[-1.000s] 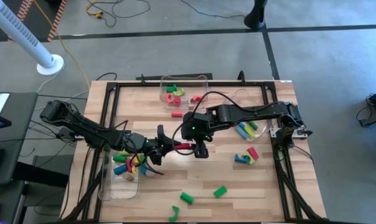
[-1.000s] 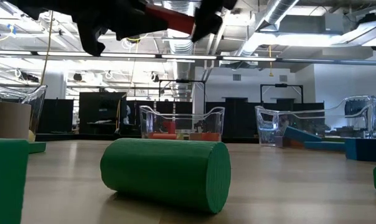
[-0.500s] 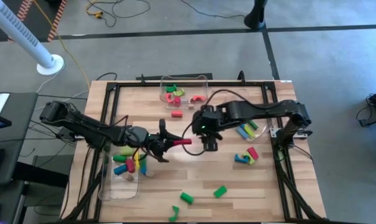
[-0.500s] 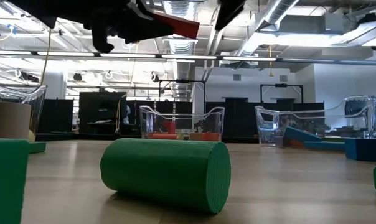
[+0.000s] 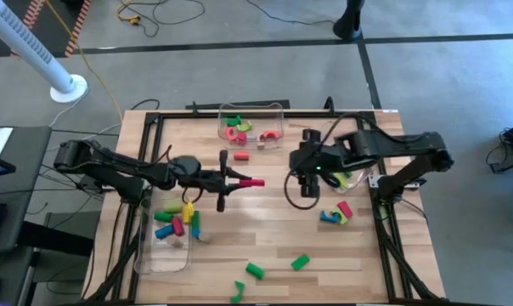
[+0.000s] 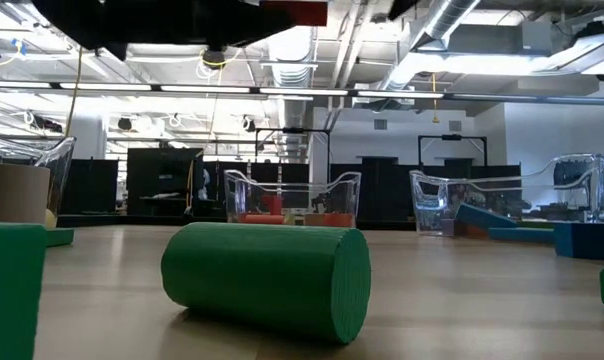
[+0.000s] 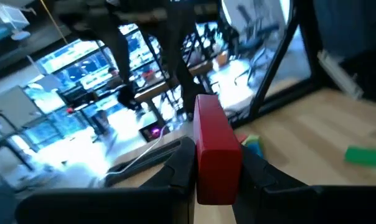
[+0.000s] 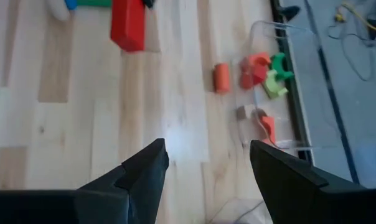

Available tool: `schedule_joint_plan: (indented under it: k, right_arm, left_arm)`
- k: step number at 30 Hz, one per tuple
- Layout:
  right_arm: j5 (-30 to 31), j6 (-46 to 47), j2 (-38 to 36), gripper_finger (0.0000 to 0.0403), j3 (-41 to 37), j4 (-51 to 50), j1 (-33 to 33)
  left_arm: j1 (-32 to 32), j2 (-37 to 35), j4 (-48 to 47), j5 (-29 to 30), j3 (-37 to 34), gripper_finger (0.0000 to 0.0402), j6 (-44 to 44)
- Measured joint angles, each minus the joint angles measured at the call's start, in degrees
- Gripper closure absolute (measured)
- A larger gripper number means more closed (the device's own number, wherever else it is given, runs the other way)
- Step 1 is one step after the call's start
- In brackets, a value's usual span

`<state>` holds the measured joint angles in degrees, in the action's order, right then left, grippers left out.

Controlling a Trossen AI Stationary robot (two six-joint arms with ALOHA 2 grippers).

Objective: Sort blocks by size
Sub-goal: Put the red rectangular block into the right transparent bin

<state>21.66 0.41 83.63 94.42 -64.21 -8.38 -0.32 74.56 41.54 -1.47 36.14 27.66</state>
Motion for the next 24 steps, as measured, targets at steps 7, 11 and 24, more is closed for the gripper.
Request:
schedule_joint_plan:
  k: [7,11,24]
  right_arm:
    - [-0.1,-1.3,-9.3,0.0143,-16.1,14.8,0.3]
    - [-1.0,-3.5,-13.0,0.0143,-25.2,27.5,-0.3]
    - [1.3,-19.4,-9.6,0.0143,-37.6,63.3,-1.8]
  left_arm:
    - [5.5,0.5,4.6,-9.7,0.0,0.0347,-9.6]
    - [7.1,0.5,5.9,-11.3,0.0,0.0347,-12.8]
    - [8.2,0.5,10.1,-13.5,0.0,0.0348,-20.2]
